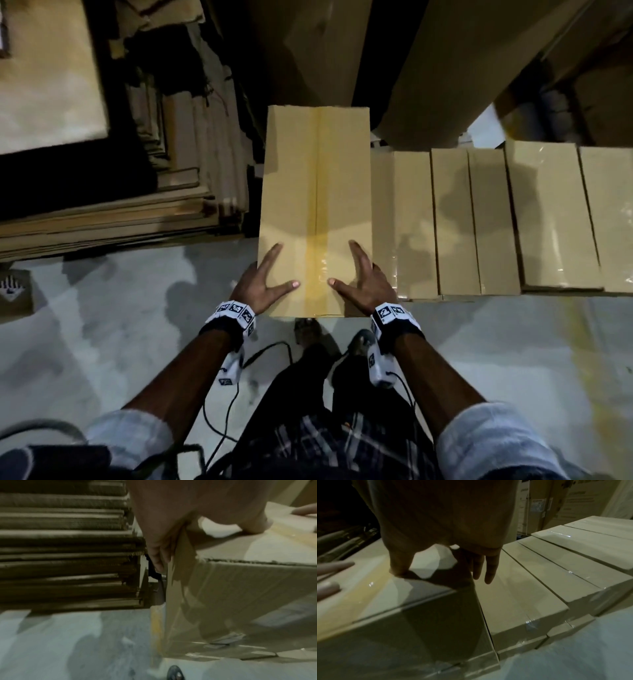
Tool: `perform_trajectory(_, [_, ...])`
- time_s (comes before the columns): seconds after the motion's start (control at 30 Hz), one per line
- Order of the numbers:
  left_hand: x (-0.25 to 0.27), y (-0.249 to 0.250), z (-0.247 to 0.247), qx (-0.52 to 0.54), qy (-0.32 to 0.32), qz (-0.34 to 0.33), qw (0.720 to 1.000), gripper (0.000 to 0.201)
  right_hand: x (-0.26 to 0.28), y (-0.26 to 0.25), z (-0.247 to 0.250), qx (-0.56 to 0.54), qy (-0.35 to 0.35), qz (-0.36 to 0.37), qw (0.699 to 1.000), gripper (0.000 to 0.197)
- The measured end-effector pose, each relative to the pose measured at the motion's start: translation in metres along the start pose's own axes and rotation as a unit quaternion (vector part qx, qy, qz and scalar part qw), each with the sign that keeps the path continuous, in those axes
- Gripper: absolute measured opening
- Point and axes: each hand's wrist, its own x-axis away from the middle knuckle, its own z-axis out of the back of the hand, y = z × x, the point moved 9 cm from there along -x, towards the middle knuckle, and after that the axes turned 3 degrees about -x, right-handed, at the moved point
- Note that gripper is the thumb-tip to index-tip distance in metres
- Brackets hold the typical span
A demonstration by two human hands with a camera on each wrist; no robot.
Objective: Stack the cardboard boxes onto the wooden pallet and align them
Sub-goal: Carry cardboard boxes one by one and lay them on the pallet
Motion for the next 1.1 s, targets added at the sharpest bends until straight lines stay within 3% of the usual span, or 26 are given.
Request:
perform_trajectory(0.1, [-0.008,0.001,0.002,0.013,0.056,0.024,0.998,0.103,0.000,0.004,-0.005,-0.006,0.036,0.029,0.999,0.105])
perform_trajectory(0.23, [-0.004,0.012,-0.004,-0.046,0.079,0.073,0.993,0.113,0.005,0.007,0.004,-0.022,0.084,0.020,0.996,0.104])
perform_trajectory(0.5, [0.016,0.059,0.011,-0.075,0.081,0.021,0.994,0.113,0.037,0.001,0.046,-0.004,0.124,0.000,0.992,0.112])
perform_trajectory(0.9, [0.103,0.160,0.002,-0.113,0.071,-0.042,0.990,0.117,0.169,0.021,0.114,-0.051,0.254,0.012,0.966,0.113])
perform_trajectory(1.1, [0.154,0.198,-0.023,-0.135,0.058,-0.100,0.984,0.117,0.255,0.049,0.121,-0.045,0.305,-0.038,0.951,0.114])
